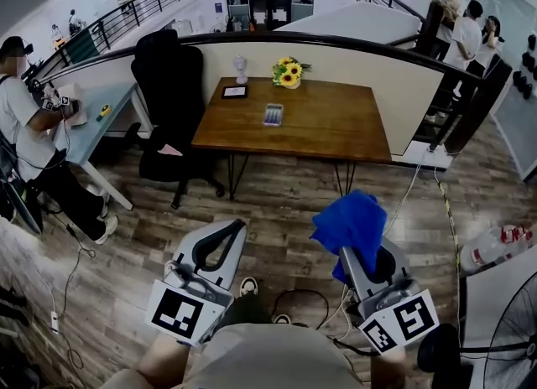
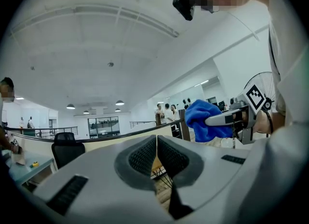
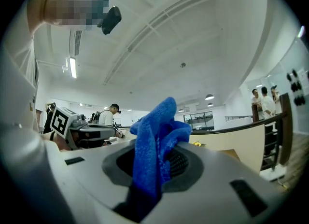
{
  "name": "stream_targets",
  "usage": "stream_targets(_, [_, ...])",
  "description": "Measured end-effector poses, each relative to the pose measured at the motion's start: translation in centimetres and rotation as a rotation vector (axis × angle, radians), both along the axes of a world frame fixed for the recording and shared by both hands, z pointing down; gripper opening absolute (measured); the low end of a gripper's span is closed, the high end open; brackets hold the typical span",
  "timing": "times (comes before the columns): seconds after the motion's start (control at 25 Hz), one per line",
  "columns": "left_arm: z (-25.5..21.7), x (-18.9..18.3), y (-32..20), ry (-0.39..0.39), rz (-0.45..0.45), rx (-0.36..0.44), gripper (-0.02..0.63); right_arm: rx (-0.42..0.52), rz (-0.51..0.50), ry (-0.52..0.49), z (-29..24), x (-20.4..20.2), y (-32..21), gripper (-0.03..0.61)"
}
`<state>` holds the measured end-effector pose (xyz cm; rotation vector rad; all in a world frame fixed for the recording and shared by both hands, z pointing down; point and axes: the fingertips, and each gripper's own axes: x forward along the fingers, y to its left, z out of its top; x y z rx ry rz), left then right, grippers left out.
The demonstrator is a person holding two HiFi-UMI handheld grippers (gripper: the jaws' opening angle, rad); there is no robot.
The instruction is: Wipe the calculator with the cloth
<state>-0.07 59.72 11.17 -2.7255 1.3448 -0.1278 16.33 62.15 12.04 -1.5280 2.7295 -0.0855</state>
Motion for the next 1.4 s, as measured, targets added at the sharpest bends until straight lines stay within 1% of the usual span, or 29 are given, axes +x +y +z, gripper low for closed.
stream_targets(0.24, [-0.2, -0.5, -1.7, 0.004, -0.013, 0.013, 0.011, 0.009, 0.0, 0.012, 0.1, -0.2, -2.1, 0.1])
stream_targets(0.56, [1.0, -1.7, -7.2, 0.003, 0.003, -0.002, 0.011, -0.006, 0.008, 0.019, 1.2, -1.6, -7.6, 0.1])
stream_targets(0.96, [2.0, -5.4, -19.2, 0.014, 0.012, -0.03, 0.011, -0.058, 0.011, 0.049, 2.7, -5.4, -19.4, 0.1])
stream_targets(1.2, [2.4, -8.0, -26.9, 0.02, 0.05, -0.056, 0.011, -0.084, 0.034, 0.061, 2.6, -8.6, -26.9, 0.1])
stream_targets(1.4, [2.8, -10.5, -32.5, 0.03, 0.081, -0.062, 0.011, -0.081, 0.059, 0.071, 2.6, -11.4, -32.5, 0.1])
